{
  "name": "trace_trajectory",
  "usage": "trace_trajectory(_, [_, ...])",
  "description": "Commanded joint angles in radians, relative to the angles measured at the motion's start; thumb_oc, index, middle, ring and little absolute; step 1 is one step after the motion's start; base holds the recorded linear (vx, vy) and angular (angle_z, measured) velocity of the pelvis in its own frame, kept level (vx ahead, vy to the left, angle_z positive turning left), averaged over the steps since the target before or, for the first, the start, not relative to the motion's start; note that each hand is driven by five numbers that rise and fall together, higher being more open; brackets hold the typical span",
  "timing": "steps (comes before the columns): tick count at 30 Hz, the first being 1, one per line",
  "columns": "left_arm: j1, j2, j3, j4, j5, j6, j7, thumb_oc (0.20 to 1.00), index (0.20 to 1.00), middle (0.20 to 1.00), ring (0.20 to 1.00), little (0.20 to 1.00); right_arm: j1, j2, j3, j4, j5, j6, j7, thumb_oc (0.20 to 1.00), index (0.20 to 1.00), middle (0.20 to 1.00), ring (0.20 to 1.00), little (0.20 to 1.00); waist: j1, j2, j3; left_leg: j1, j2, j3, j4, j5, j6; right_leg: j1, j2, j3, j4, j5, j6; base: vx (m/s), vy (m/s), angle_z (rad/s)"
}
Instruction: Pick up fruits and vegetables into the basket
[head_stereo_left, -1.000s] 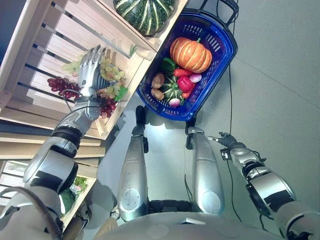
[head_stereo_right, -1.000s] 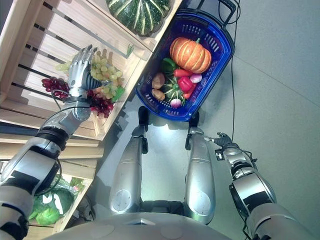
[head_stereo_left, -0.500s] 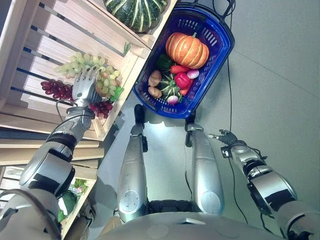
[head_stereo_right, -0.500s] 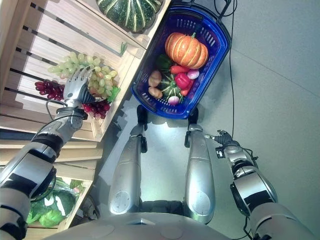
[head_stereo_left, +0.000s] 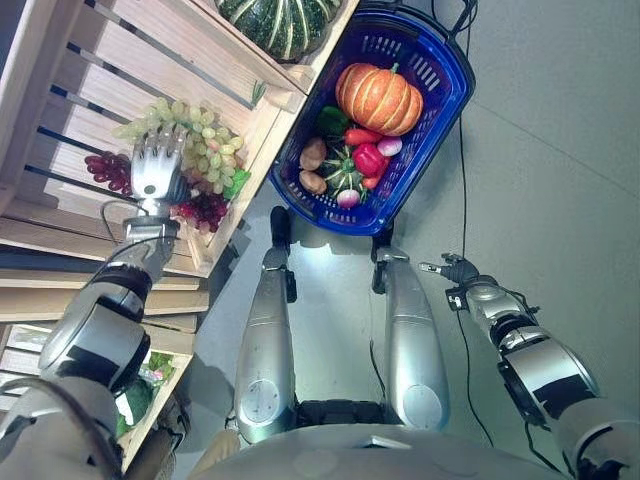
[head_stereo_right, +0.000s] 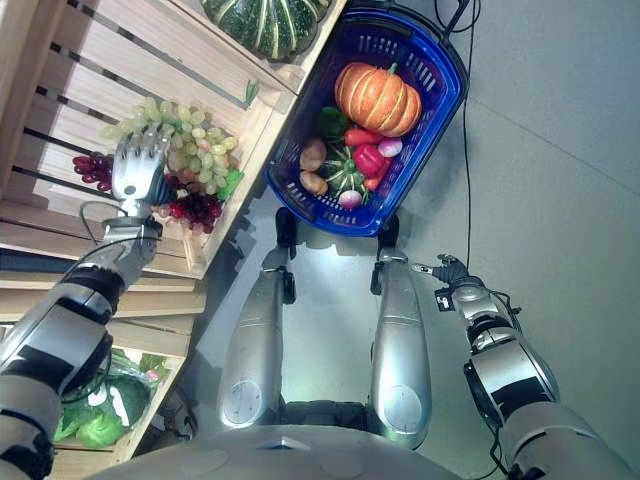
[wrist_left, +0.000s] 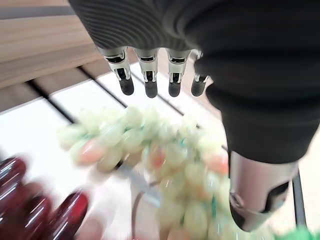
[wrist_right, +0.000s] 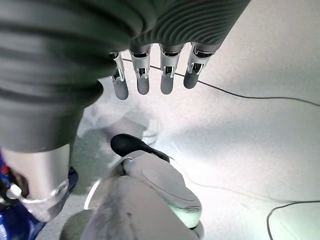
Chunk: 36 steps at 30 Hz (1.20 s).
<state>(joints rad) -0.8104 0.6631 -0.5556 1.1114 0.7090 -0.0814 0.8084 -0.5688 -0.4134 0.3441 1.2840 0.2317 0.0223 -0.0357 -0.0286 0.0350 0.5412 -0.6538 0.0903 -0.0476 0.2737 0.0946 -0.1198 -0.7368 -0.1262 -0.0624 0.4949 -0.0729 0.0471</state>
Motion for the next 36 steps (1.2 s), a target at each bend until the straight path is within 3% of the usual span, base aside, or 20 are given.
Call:
trace_trajectory(1, [-0.047, 0.067, 0.007, 0.041, 0.030, 0.012, 0.052, 1.000, 1.000, 1.000, 1.000, 1.000, 0.035, -0.038, 0.030, -0.011, -0.001, 0.010, 0.000, 1.000, 1.000, 1.000, 1.000, 1.000, -0.004, -0.017, -0.021, -0.036, -0.042, 0.047, 0.097, -0.068, 0.065, 0.054, 0.044, -0.044, -0.018, -0.013, -0.039, 0.01, 0.009, -0.03])
trace_trajectory(10, [-0.153, 0.095, -0.053, 0.041, 0.102, -0.014, 0.080, 1.000, 1.000, 1.000, 1.000, 1.000, 0.028, -0.030, 0.041, -0.019, -0.002, 0.016, -0.002, 1.000, 1.000, 1.000, 1.000, 1.000, -0.014, -0.025, -0.021, -0.050, -0.039, 0.048, 0.108, -0.070, 0.063, 0.042, 0.047, -0.042, -0.012, -0.012, -0.040, 0.00, 0.000, 0.00])
trace_trajectory(16, [-0.181, 0.091, -0.080, 0.072, 0.107, 0.031, -0.012, 1.000, 1.000, 1.000, 1.000, 1.000, 0.015, -0.032, 0.048, -0.018, -0.003, 0.022, 0.001, 1.000, 1.000, 1.000, 1.000, 1.000, -0.022, -0.028, -0.021, -0.054, -0.037, 0.050, 0.111, -0.071, 0.064, 0.036, 0.050, -0.038, -0.012, -0.010, -0.040, 0.00, 0.000, 0.00])
trace_trajectory(21, [-0.186, 0.080, -0.108, 0.118, 0.097, 0.071, -0.177, 1.000, 1.000, 1.000, 1.000, 1.000, 0.000, -0.033, 0.054, -0.011, -0.008, 0.027, 0.009, 1.000, 1.000, 1.000, 1.000, 1.000, -0.029, -0.033, -0.021, -0.054, -0.035, 0.054, 0.108, -0.069, 0.064, 0.037, 0.054, -0.035, -0.019, -0.006, -0.040, 0.00, 0.000, 0.00])
trace_trajectory(36, [-0.177, 0.068, -0.119, 0.173, 0.054, 0.135, -0.287, 1.000, 1.000, 1.000, 1.000, 1.000, -0.027, -0.052, 0.072, -0.014, 0.000, 0.037, 0.021, 1.000, 1.000, 1.000, 1.000, 1.000, -0.032, -0.048, -0.021, -0.085, -0.029, 0.052, 0.114, -0.064, 0.065, 0.007, 0.062, -0.031, -0.019, 0.000, -0.042, 0.00, 0.013, -0.03])
